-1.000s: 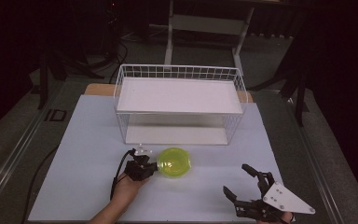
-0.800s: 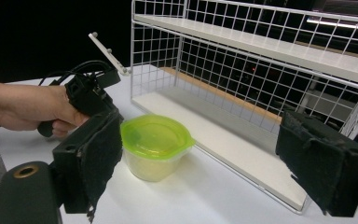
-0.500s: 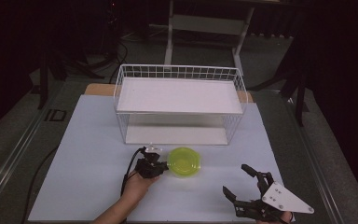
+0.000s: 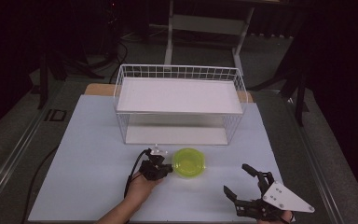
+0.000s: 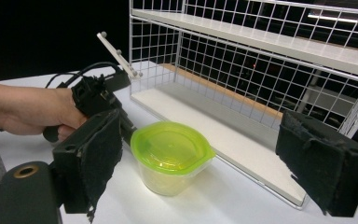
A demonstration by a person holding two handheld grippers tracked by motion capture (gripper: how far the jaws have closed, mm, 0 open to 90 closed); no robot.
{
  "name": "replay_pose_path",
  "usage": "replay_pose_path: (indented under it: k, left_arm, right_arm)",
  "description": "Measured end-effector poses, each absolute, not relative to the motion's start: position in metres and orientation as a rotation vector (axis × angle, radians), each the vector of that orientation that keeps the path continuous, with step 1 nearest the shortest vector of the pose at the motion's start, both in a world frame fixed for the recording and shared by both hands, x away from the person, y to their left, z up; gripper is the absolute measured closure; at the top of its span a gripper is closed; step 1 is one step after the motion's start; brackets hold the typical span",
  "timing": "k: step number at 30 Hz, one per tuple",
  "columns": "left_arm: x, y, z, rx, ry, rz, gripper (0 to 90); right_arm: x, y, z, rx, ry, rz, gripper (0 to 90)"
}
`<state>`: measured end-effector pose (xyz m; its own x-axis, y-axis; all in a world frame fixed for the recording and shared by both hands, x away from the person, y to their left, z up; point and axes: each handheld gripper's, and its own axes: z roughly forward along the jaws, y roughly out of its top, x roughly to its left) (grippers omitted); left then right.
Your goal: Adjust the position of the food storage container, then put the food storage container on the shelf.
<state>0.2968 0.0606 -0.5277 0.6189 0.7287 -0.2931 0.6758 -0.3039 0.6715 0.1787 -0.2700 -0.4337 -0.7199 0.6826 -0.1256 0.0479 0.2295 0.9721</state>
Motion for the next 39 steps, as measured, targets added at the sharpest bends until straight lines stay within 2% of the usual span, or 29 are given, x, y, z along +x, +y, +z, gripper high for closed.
replay_pose_path:
  k: [4,7,14,16,17,19,20,21,29,39]
  left_arm:
    - [0.292,0.075,-0.521,2.003,1.066,0.071,89.4]
    - [0.284,0.087,-0.515,1.996,1.01,0.093,82.8]
    - [0.266,0.12,-0.501,1.941,0.939,0.146,48.9]
    - [0.262,0.126,-0.496,1.923,0.914,0.159,46.5]
    - [0.26,0.128,-0.492,1.914,0.902,0.157,38.3]
    - [0.257,0.131,-0.487,1.894,0.873,0.144,36.2]
    - [0.255,0.133,-0.484,1.899,0.83,0.119,25.2]
    - [0.254,0.132,-0.481,1.894,0.825,0.129,19.5]
    - [0.241,0.131,-0.461,1.84,0.804,0.118,3.1]
    - [0.238,0.114,-0.427,1.791,0.704,0.179,1.0]
  right_arm:
    - [0.179,-0.27,-0.434,0.673,1.967,1.521,14.2]
    - [0.18,-0.27,-0.435,0.678,1.969,1.522,14.2]
    - [0.179,-0.267,-0.435,0.666,1.976,1.514,14.2]
    - [0.179,-0.267,-0.435,0.668,1.979,1.517,14.2]
    - [0.179,-0.266,-0.435,0.675,1.981,1.52,14.2]
    - [0.179,-0.265,-0.435,0.675,1.984,1.52,14.2]
    - [0.179,-0.264,-0.435,0.674,1.987,1.515,14.2]
    - [0.179,-0.263,-0.435,0.674,1.995,1.507,14.2]
    - [0.178,-0.255,-0.428,0.661,2.023,1.464,14.2]
    - [0.195,-0.237,-0.408,0.684,2.111,1.428,14.5]
